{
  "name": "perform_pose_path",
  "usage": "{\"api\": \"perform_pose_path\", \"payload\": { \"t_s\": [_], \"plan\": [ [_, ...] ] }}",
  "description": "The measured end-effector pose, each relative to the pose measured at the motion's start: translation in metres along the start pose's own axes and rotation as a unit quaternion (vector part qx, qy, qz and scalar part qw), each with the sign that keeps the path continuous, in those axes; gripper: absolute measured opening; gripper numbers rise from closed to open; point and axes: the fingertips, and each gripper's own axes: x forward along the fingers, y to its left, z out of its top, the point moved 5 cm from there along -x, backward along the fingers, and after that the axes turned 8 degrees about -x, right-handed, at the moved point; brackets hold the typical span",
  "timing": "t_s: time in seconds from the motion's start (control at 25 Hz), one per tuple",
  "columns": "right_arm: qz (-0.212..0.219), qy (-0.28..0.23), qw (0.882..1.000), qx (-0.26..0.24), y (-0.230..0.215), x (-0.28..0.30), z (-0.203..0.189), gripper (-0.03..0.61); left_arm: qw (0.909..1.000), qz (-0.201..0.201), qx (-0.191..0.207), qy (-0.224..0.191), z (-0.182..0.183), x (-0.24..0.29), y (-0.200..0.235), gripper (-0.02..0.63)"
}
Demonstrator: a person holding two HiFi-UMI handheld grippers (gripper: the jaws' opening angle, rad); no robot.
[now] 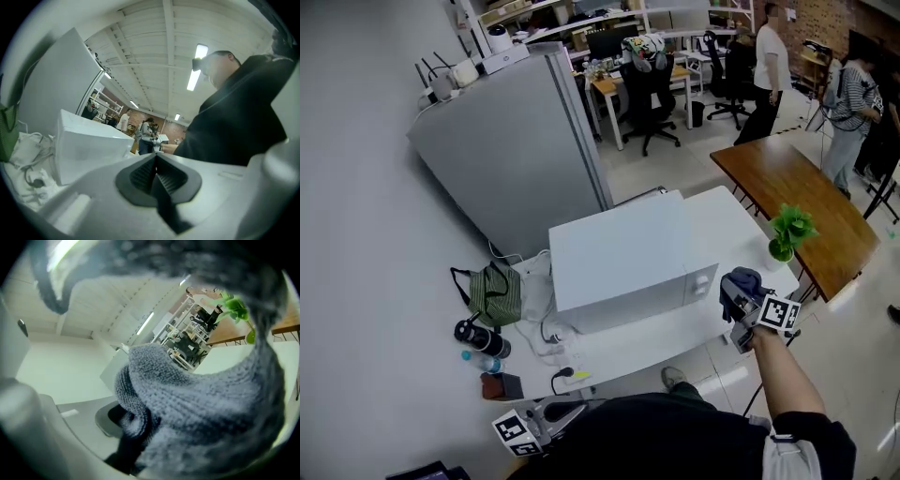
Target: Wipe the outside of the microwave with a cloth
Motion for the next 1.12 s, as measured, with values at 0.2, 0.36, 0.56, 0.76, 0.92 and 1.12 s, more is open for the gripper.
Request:
{"api": "perform_pose_path", "payload": {
  "t_s": [0.2,0.36,0.56,0.76,0.92,1.12],
  "plan": [
    [0.035,0.005,0.999,0.012,0.091,-0.044,-0.028,0.141,0.9975,-0.069,-0.008,-0.007,-0.019,-0.021,-0.040,0.003],
    [0.059,0.028,0.998,-0.001,0.130,-0.062,-0.039,0.141,0.9954,-0.094,0.014,0.004,-0.025,-0.021,-0.065,0.003],
    [0.124,0.038,0.991,-0.013,0.158,-0.080,-0.023,0.141,0.9962,-0.077,0.020,-0.037,-0.027,-0.002,-0.090,0.003],
    [0.196,0.078,0.976,-0.055,0.159,-0.130,-0.008,0.141,0.9955,-0.087,0.029,-0.021,-0.044,0.070,-0.129,0.003],
    [0.220,0.117,0.965,-0.085,0.131,-0.183,0.003,0.141,0.9939,-0.108,0.019,0.019,-0.077,0.148,-0.172,0.003],
    [0.227,0.154,0.956,-0.106,0.086,-0.239,0.009,0.141,0.9945,-0.092,-0.003,0.051,-0.109,0.197,-0.203,0.003]
  ]
}}
